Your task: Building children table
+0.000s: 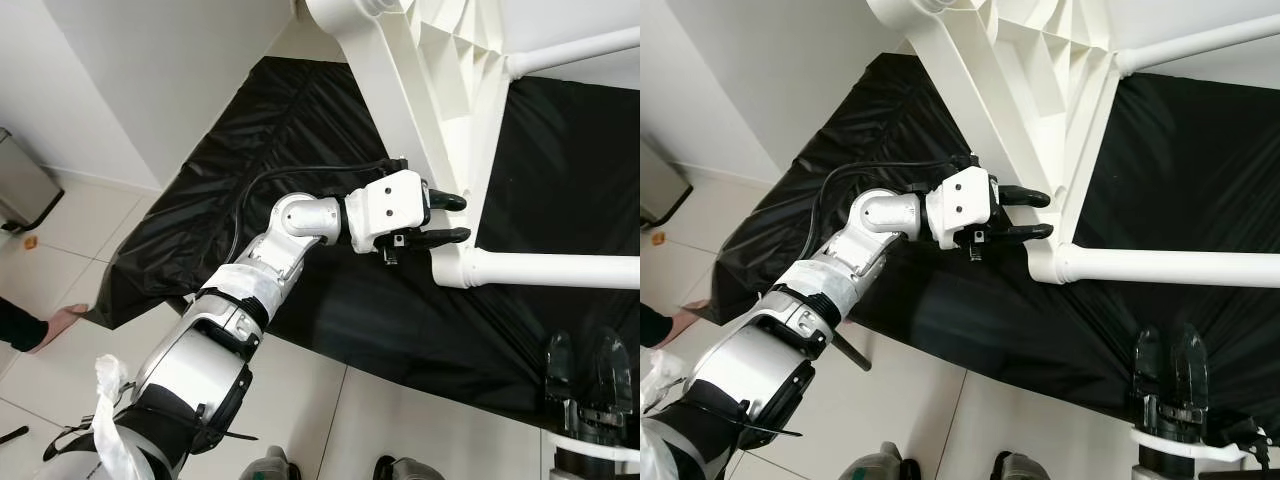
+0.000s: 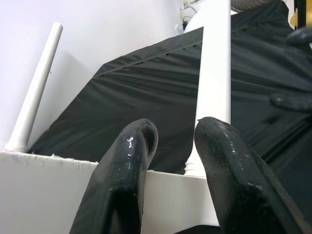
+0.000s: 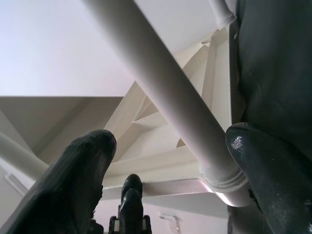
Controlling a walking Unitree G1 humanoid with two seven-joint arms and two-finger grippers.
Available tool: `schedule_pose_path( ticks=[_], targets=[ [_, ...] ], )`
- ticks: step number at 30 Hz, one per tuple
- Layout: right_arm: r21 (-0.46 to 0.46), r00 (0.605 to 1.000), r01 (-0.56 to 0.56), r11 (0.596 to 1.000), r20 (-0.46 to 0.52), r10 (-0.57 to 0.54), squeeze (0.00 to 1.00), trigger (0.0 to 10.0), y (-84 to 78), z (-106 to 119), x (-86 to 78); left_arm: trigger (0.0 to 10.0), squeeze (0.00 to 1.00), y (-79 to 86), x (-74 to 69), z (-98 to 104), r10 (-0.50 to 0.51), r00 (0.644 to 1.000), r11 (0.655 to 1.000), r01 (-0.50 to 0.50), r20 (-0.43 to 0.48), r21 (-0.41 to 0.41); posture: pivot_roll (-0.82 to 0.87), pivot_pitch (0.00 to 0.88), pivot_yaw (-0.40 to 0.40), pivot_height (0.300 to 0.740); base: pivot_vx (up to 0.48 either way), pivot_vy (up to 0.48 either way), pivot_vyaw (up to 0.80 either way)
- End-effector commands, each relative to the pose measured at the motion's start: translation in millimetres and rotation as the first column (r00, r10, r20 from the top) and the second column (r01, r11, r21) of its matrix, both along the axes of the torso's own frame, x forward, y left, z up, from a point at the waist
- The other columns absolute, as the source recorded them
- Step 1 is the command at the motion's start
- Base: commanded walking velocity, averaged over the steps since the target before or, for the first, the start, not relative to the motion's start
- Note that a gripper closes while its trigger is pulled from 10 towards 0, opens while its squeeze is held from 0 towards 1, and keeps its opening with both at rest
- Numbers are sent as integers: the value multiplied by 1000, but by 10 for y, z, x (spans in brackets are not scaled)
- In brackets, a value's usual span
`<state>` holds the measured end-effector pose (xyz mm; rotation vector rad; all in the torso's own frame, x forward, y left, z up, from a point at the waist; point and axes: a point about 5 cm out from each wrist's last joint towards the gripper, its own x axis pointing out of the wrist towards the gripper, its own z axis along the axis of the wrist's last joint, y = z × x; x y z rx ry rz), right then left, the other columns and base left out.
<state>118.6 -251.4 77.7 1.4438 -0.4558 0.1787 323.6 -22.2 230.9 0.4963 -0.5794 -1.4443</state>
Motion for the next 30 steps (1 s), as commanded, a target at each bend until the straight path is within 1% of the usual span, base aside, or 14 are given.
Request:
schedule_pose_path(
  ticks=[1,2,3,4,6,7,8,9,10,11,12,13,14,30],
  targets=[
    [237,980,139,961,-172,-100,0,10000,474,-418,-344,10000,0,159,166,158,124,992,989,-124,-2,-77,-41,127,133,740,0,0,0],
    [197,979,142,970,-172,-108,0,10000,442,-378,-329,10000,0,156,173,157,122,993,990,-121,3,-77,-39,125,133,740,0,0,0],
    [107,973,157,982,-187,-136,0,10000,397,-301,-278,10000,0,153,181,160,120,993,990,-119,6,-77,-36,124,133,740,0,0,0],
    [107,973,157,982,-187,-136,0,10000,397,-301,-278,10000,0,153,181,160,120,993,990,-119,6,-77,-36,124,133,740,0,0,0],
    [-32,969,168,985,-177,-171,0,10000,344,-146,-192,10000,0,152,189,163,115,993,991,-114,13,-74,-39,122,134,740,0,0,0],
    [-32,969,168,985,-177,-171,0,10000,344,-146,-192,10000,0,152,189,163,115,993,991,-114,13,-74,-39,122,134,740,0,0,0],
    [-75,973,173,982,-143,-182,0,10000,324,-45,-141,10000,0,152,192,166,115,993,991,-114,14,-75,-42,122,136,740,0,0,0],
    [-98,978,175,980,-96,-184,0,10000,313,88,-78,10000,0,149,191,174,113,993,991,-111,19,-78,-42,121,135,740,0,0,0],
    [-98,978,175,980,-96,-184,0,10000,313,88,-78,10000,0,149,191,174,113,993,991,-111,19,-78,-42,121,135,740,0,0,0],
    [-110,981,178,978,-65,-186,0,10000,308,179,-40,10000,0,148,190,179,112,993,991,-110,22,-81,-41,121,134,740,0,0,0],
    [-110,981,178,978,-65,-186,0,10000,308,179,-40,10000,0,148,190,179,112,993,991,-110,22,-81,-41,121,134,740,0,0,0],
    [-137,982,181,974,-28,-186,0,10000,330,315,11,10000,0,145,193,186,113,993,990,-111,21,-85,-41,121,134,740,0,0,0],
    [-188,985,171,967,23,-170,0,10000,375,505,81,10000,0,145,196,189,113,993,990,-111,22,-87,-39,119,133,740,0,0,0],
    [-188,985,171,967,23,-170,0,10000,375,505,81,10000,0,145,196,189,113,993,990,-111,22,-87,-39,119,133,740,0,0,0]
  ],
)
